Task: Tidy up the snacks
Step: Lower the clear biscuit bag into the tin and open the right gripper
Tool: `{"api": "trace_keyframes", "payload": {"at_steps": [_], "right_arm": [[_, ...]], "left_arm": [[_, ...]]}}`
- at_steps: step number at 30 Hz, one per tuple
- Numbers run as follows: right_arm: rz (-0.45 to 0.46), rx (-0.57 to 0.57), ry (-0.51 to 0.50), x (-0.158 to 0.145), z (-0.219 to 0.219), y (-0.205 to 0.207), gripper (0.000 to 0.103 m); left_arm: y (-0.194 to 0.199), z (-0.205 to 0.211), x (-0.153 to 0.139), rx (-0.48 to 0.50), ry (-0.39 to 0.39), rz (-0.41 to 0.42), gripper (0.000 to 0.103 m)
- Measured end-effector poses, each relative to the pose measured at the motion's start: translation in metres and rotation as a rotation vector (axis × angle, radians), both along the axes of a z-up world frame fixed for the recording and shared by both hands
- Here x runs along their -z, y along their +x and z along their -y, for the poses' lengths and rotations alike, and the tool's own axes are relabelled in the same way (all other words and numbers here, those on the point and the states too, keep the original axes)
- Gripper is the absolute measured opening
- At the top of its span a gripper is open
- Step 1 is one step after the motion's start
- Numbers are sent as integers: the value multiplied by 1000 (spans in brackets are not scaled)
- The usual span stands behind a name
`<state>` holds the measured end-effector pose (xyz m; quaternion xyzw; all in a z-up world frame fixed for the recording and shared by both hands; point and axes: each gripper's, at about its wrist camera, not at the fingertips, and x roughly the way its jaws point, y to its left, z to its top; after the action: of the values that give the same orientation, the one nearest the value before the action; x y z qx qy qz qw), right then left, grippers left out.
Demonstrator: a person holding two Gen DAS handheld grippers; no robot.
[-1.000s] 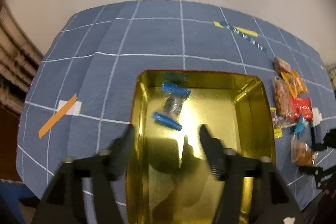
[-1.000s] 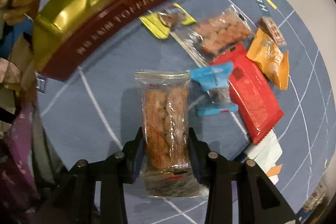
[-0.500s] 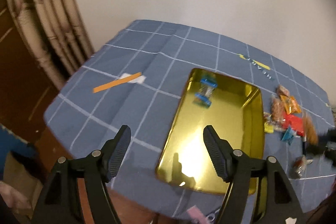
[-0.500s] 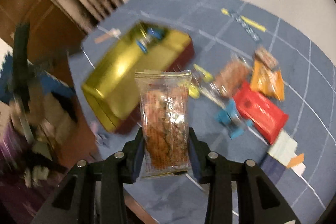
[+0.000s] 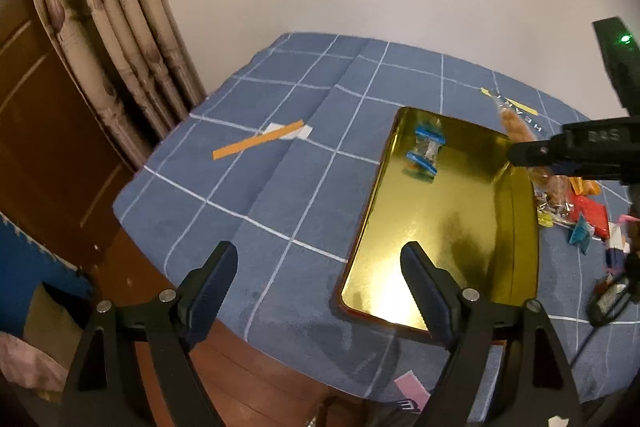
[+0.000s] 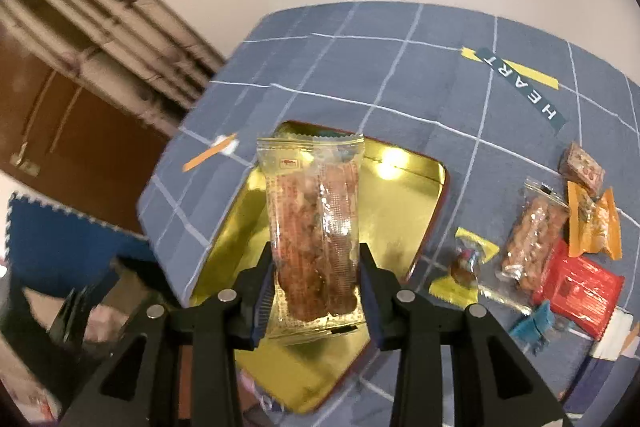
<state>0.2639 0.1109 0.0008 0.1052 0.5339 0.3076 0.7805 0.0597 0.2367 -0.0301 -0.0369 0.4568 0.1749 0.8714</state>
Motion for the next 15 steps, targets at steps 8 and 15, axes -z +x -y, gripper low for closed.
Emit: {"api": "trace_keyframes", "payload": {"at_steps": [8,15], "right_arm": [[-65,106,-50,34,-19,30,38],[-82,144,-81,49,-29,40,39]], "left_arm": [[3,-14,10,-33,-12,-35,81],[7,-18,16,-42,-18,-69,81]]}}
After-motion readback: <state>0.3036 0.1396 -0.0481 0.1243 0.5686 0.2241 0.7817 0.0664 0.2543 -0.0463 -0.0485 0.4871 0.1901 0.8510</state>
